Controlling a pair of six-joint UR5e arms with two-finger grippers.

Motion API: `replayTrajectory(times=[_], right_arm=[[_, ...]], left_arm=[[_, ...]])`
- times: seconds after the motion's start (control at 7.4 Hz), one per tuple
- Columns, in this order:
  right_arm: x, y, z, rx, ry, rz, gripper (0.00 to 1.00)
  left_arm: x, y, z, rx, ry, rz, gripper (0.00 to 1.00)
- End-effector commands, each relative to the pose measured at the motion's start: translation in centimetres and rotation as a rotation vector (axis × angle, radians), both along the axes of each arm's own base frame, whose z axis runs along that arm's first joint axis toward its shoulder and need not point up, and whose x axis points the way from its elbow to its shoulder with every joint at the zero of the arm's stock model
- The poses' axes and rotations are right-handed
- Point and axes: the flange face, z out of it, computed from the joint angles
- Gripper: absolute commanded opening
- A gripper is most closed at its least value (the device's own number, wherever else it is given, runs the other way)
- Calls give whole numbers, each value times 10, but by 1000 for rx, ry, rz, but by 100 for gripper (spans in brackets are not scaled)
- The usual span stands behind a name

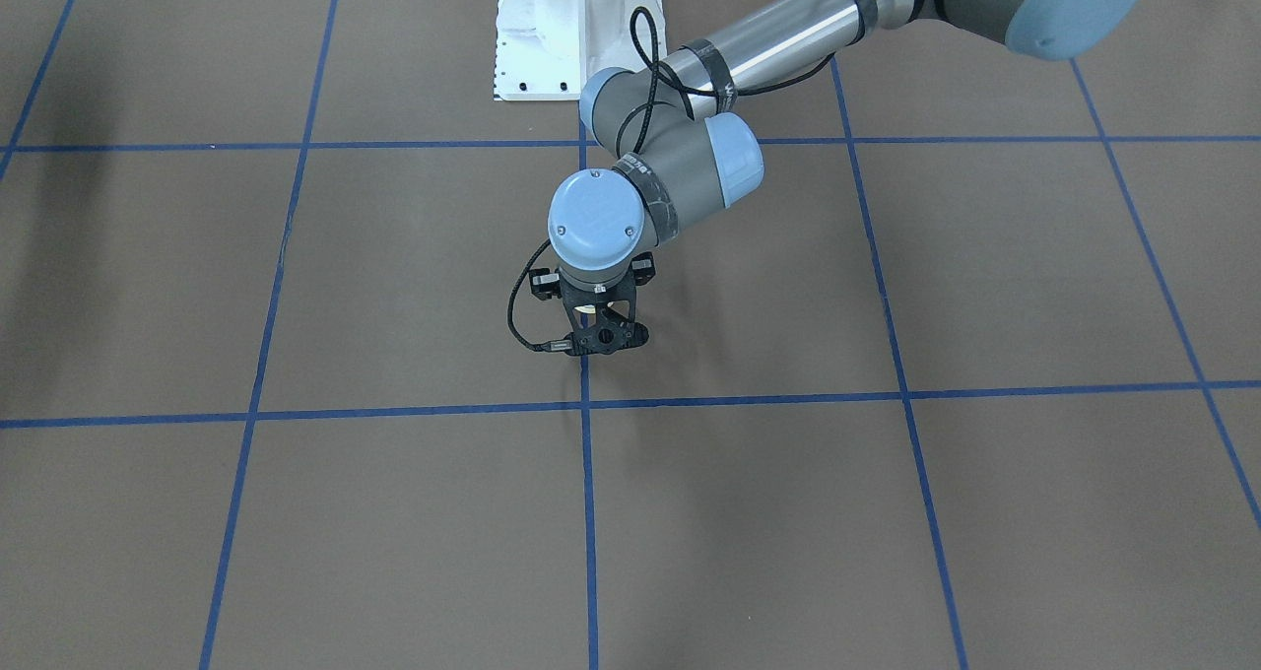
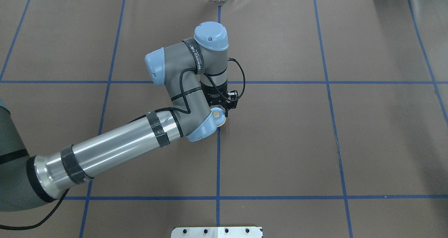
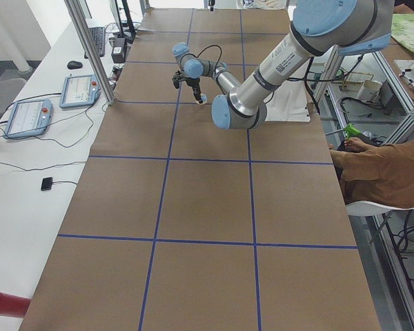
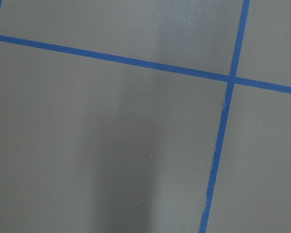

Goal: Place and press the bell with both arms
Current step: 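Lower the bell onto the table centre and open the left gripper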

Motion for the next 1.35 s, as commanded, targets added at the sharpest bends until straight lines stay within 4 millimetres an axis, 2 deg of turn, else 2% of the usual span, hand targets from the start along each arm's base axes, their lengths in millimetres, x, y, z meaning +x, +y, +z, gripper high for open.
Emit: replayTrajectory(times=[0.0, 0.14, 0.54, 0.68, 0.81, 1.08, 1.22], right_arm=[[-1, 0, 0, 2, -1, -1, 100], [-1, -1, -1, 2, 0, 1, 100], [-4, -1, -1, 1, -2, -5, 100], [-5, -1, -1, 1, -1, -5, 100], [-7, -1, -1, -2, -1, -9, 100], [-21, -5, -5, 7, -1, -39, 100], [-32, -6, -7, 7, -1, -58, 100]], left_arm=[[5, 2, 4, 0, -7, 3, 29], [10, 6, 5, 12, -15, 3, 35], [13, 10, -5, 22, -7, 6, 44], [14, 12, -6, 26, -4, 8, 56], [16, 12, -6, 34, 10, 9, 74], [18, 14, -8, 32, 17, 3, 98], [17, 12, -9, 36, 27, -2, 99]])
